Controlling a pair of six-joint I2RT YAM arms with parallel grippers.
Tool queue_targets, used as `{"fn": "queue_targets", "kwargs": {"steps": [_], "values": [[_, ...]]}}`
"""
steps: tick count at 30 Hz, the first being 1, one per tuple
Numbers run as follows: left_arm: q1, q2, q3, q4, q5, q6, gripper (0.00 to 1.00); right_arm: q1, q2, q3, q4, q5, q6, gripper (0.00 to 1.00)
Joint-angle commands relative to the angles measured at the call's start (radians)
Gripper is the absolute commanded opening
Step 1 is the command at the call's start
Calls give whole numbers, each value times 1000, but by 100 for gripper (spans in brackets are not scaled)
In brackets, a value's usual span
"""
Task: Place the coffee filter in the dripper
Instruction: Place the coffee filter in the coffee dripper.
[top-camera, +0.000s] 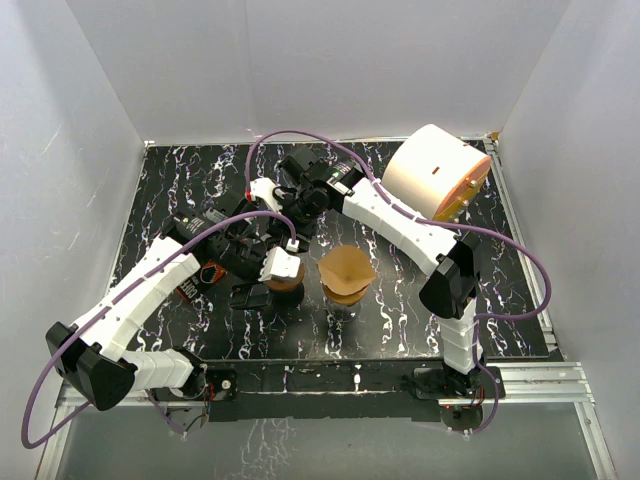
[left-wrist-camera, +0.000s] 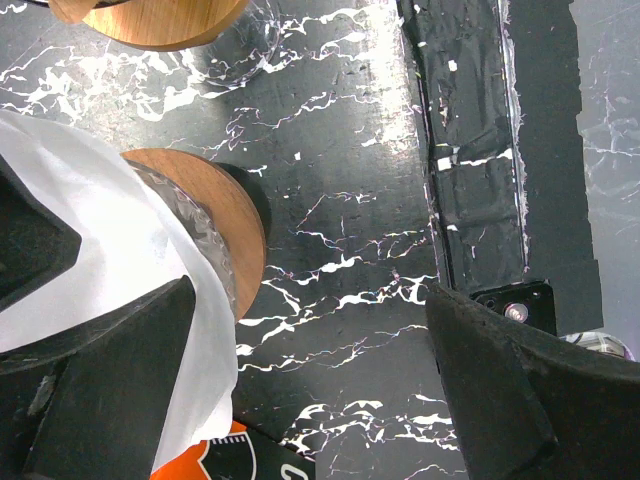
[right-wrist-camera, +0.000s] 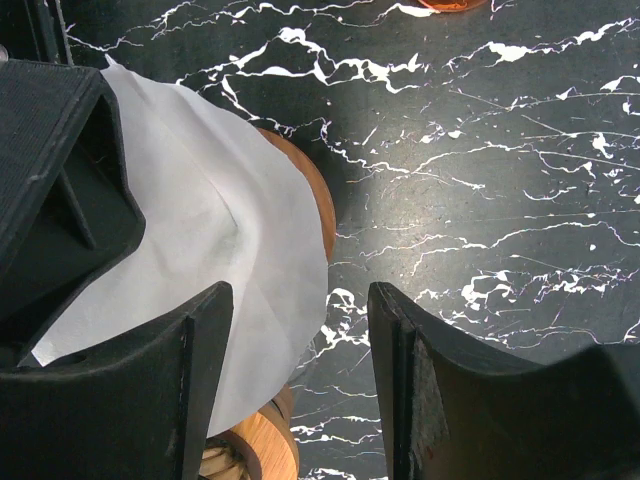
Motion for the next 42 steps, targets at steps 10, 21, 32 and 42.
{"fn": "queue_targets", "kwargs": {"steps": [10,21,32,42], "values": [[6,-5,95,30,-28,-42,99,14,-25,94,-44,-96,-26,57],[6,-17,119,24,-56,-53,99,9,-33,108,-39,-93,-22,59],[5,-26,86,-67,-2,45,98,1,-41,66,-4,-1,-7,57],[6,-19,27,-78,59,73,93,2,-25,41,8,21,-1,52]]}}
